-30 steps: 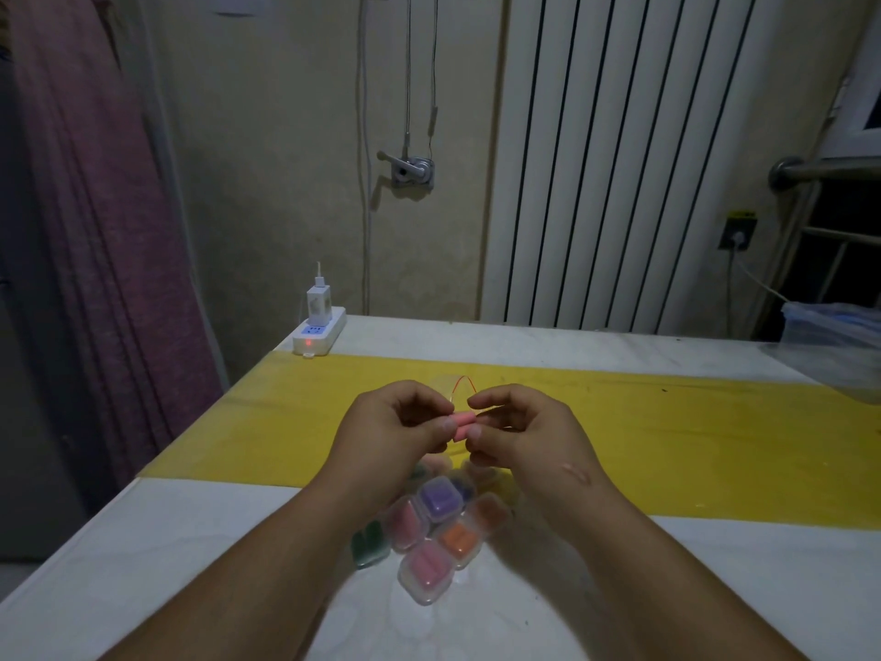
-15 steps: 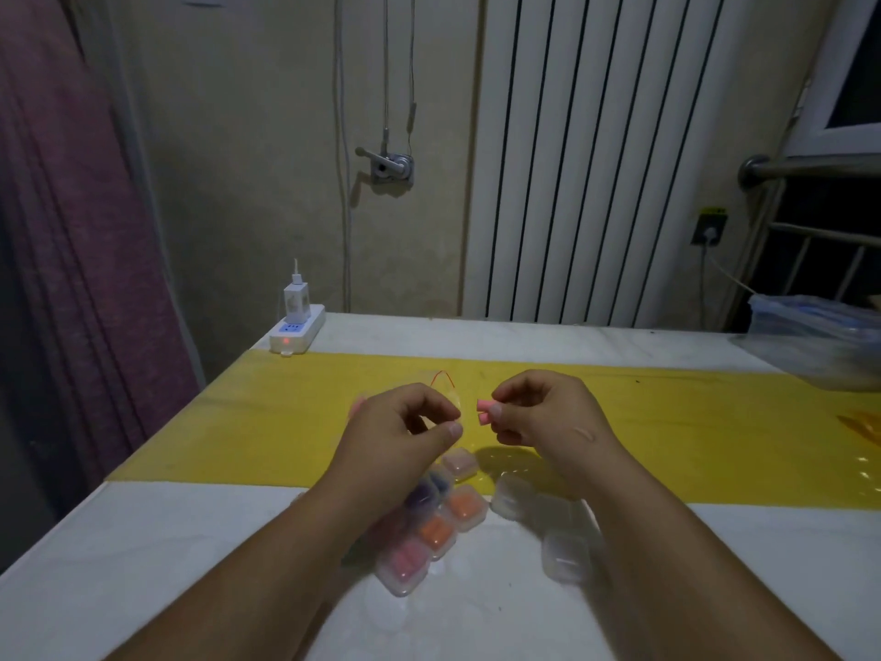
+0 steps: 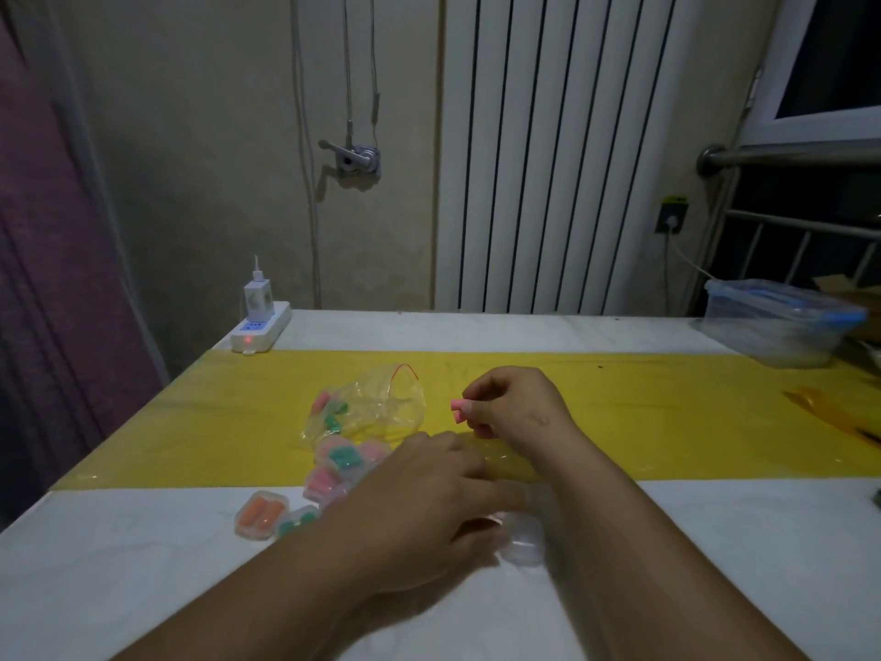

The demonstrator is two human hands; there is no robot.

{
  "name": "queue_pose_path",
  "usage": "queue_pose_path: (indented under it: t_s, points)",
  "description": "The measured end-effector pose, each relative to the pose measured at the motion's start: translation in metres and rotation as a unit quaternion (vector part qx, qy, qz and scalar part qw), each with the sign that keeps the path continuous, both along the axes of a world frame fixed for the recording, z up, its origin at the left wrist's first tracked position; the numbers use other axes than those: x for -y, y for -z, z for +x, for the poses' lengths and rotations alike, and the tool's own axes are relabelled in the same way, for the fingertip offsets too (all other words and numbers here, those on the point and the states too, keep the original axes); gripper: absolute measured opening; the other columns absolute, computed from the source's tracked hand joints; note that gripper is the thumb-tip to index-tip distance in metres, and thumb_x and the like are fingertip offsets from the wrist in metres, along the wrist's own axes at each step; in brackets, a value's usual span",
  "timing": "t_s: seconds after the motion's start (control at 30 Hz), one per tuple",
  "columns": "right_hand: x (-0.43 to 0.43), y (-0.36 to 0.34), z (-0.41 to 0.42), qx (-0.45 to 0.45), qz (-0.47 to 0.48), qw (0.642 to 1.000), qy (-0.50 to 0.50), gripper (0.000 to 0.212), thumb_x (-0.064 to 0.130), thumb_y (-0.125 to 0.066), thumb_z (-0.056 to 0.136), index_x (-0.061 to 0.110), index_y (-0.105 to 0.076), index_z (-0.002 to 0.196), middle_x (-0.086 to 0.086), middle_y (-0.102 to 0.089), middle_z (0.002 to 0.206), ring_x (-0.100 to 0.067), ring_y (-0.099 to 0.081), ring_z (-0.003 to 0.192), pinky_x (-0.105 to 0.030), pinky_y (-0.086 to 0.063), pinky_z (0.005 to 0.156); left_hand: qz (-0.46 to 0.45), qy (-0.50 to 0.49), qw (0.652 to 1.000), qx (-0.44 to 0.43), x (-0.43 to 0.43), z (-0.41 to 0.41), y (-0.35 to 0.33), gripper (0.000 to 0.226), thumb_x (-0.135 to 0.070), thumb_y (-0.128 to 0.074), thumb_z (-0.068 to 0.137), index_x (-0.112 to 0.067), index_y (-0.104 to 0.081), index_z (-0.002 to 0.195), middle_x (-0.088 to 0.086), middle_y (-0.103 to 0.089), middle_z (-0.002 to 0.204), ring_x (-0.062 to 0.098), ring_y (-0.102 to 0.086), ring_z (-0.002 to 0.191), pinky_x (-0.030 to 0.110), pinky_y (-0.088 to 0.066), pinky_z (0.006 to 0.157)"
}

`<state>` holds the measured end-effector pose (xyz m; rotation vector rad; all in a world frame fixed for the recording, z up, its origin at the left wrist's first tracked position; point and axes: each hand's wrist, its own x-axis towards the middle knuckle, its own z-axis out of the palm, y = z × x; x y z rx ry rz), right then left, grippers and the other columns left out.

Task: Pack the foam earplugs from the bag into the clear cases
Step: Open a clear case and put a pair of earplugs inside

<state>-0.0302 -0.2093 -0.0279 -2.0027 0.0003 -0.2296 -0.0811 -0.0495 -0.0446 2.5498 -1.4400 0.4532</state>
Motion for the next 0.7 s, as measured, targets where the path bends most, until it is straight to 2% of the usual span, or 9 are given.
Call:
queue_pose_path:
  t_s: [0.1,0.2,0.27,0.33,0.43,0.53,0.6,0.7]
  points:
    - [-0.001,0.000,0.000,0.003,0.000,1.000,0.002,0.015,0.020,-0.081,0.077,0.013,-0.071,0.069,-0.002,-0.073,0.065,-0.015,-0.057,0.053,-0.041,-0.057,0.065,0.038,0.025,0.999,0.018,0.000,0.000,0.007,0.037,-0.059,-0.043,0.091,-0.049,-0.050,0.126,-0.013,-0.055,0.109,0.012,-0.047,0.099,0.034,-0.043,0.076]
    - [-0.003,0.000,-0.002,0.010,0.001,1.000,0.007,0.015,0.018,-0.080,0.078,0.013,-0.070,0.068,-0.004,-0.073,0.067,-0.016,-0.058,0.056,-0.048,-0.057,0.072,0.056,0.023,0.998,-0.013,0.003,-0.002,0.003,0.041,-0.060,-0.049,0.088,-0.043,-0.055,0.125,-0.015,-0.055,0.118,0.011,-0.046,0.107,0.033,-0.040,0.085]
    - [-0.004,0.000,-0.003,0.016,0.004,1.000,0.008,0.012,0.016,-0.078,0.079,0.013,-0.069,0.071,-0.002,-0.074,0.067,-0.018,-0.060,0.059,-0.049,-0.059,0.075,0.040,0.024,0.998,-0.047,0.003,-0.004,0.001,0.034,-0.054,-0.057,0.088,-0.036,-0.059,0.116,-0.014,-0.059,0.117,0.010,-0.047,0.107,0.031,-0.039,0.089]
    - [-0.006,-0.001,-0.004,0.025,0.006,1.000,0.008,0.012,0.016,-0.077,0.080,0.014,-0.068,0.073,0.000,-0.074,0.068,-0.023,-0.065,0.064,-0.049,-0.059,0.076,0.009,0.026,0.997,-0.068,0.003,-0.008,-0.002,0.024,-0.044,-0.064,0.086,-0.032,-0.060,0.107,-0.011,-0.061,0.108,0.008,-0.049,0.100,0.028,-0.041,0.083]
    - [-0.010,-0.001,-0.005,0.038,0.005,0.999,0.010,0.010,0.019,-0.077,0.081,0.014,-0.068,0.078,0.002,-0.074,0.068,-0.027,-0.069,0.072,-0.047,-0.059,0.076,-0.018,0.006,0.994,-0.103,0.001,-0.013,-0.007,0.023,-0.035,-0.065,0.084,-0.032,-0.055,0.104,-0.013,-0.059,0.102,0.002,-0.049,0.093,0.023,-0.040,0.074]
    - [-0.013,0.000,-0.005,0.055,0.009,0.998,0.020,0.011,0.020,-0.077,0.081,0.013,-0.069,0.081,0.004,-0.074,0.068,-0.020,-0.068,0.068,-0.044,-0.059,0.074,-0.101,-0.026,0.973,-0.206,-0.009,-0.008,-0.014,0.025,-0.019,-0.065,0.079,-0.031,-0.055,0.099,-0.017,-0.059,0.094,0.001,-0.054,0.089,0.021,-0.048,0.074]
    - [-0.015,0.001,-0.005,0.064,0.018,0.997,0.024,0.010,0.018,-0.077,0.081,0.013,-0.068,0.080,0.004,-0.074,0.068,-0.016,-0.067,0.066,-0.043,-0.060,0.073,-0.117,-0.036,0.969,-0.216,-0.017,-0.003,-0.016,0.028,-0.018,-0.066,0.078,-0.033,-0.057,0.100,-0.022,-0.056,0.091,-0.002,-0.054,0.088,0.021,-0.048,0.075]
    - [-0.017,0.001,-0.006,0.067,0.027,0.997,0.028,0.008,0.017,-0.075,0.083,0.012,-0.068,0.081,0.007,-0.074,0.069,-0.010,-0.068,0.068,-0.041,-0.060,0.073,-0.052,-0.018,0.983,-0.174,-0.021,-0.001,-0.014,0.032,-0.033,-0.068,0.081,-0.034,-0.062,0.112,-0.020,-0.058,0.098,-0.003,-0.050,0.091,0.023,-0.045,0.080]
